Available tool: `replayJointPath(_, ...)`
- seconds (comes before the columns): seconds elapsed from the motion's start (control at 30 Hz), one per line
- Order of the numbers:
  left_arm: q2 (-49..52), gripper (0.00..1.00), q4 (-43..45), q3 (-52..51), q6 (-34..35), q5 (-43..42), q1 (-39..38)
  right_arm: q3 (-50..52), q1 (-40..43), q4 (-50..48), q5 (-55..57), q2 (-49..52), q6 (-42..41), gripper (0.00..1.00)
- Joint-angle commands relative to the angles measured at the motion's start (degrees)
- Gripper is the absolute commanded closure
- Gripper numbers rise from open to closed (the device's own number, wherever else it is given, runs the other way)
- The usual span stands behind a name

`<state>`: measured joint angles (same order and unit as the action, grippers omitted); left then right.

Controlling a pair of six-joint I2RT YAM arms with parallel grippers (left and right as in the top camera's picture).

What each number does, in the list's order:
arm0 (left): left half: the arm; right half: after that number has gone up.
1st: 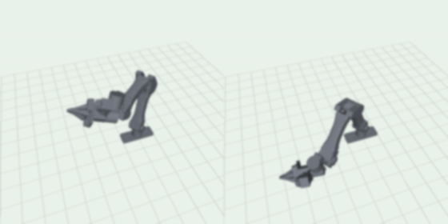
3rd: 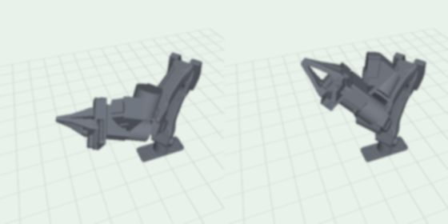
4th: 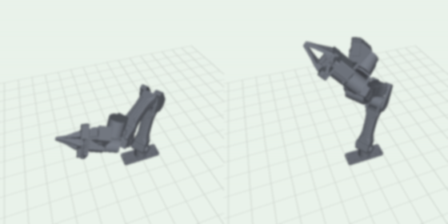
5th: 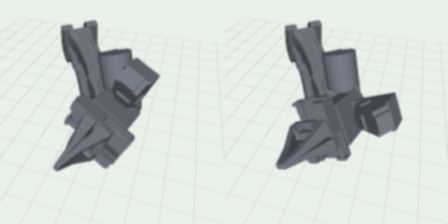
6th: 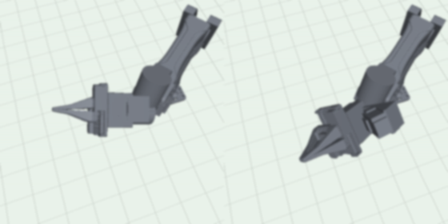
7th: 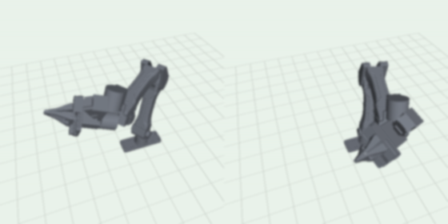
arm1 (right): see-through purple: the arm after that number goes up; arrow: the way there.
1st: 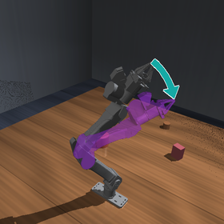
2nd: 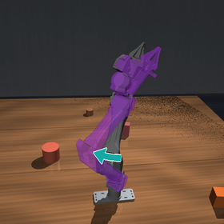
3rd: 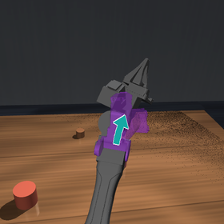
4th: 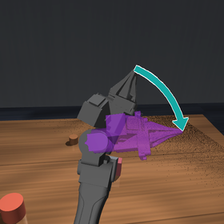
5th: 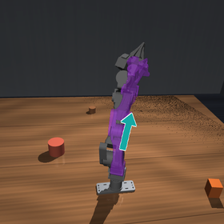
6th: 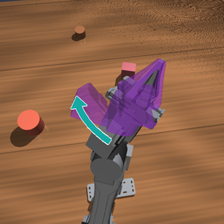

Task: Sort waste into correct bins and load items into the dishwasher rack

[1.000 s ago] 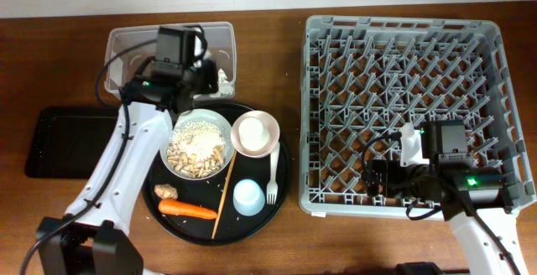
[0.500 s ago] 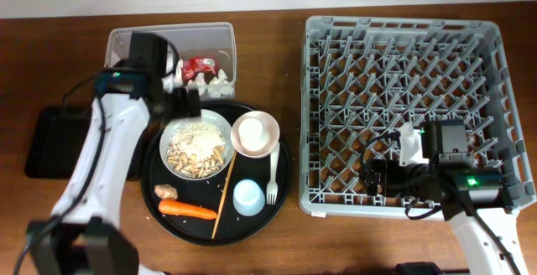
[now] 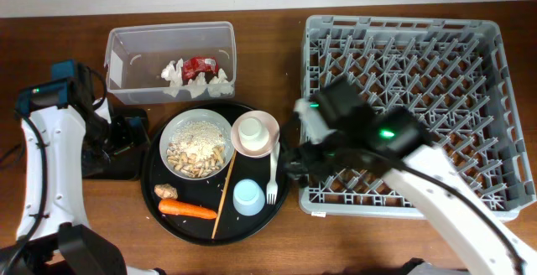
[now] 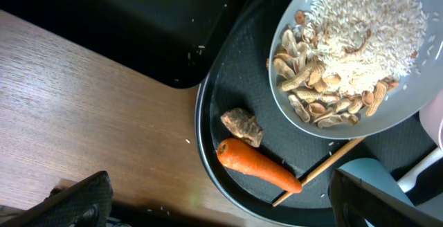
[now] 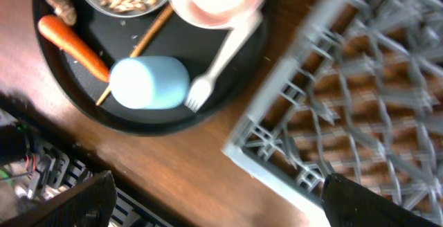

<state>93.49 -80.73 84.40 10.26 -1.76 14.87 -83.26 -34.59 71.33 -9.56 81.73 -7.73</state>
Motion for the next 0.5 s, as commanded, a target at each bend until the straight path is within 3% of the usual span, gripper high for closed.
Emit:
replayJointPath(0.0,0.1,0.01,0.3,0.0,0.4,-1.0,0.8,-4.0,-7.5,-0.6,4.1,8.1,-2.5,0.02)
replayJointPath(0.2,0.1,0.01,1.4,0.0,0.4,-1.0,0.8,-3.5,-17.9,-9.1,4.3,21.6,-11.5,0.02)
replayJointPath(0.47,0.1,0.01,1.6,0.0,0.4,-1.0,0.8,-1.3,-20.5,-13.8,8.5,27.7,-14.1,0.01)
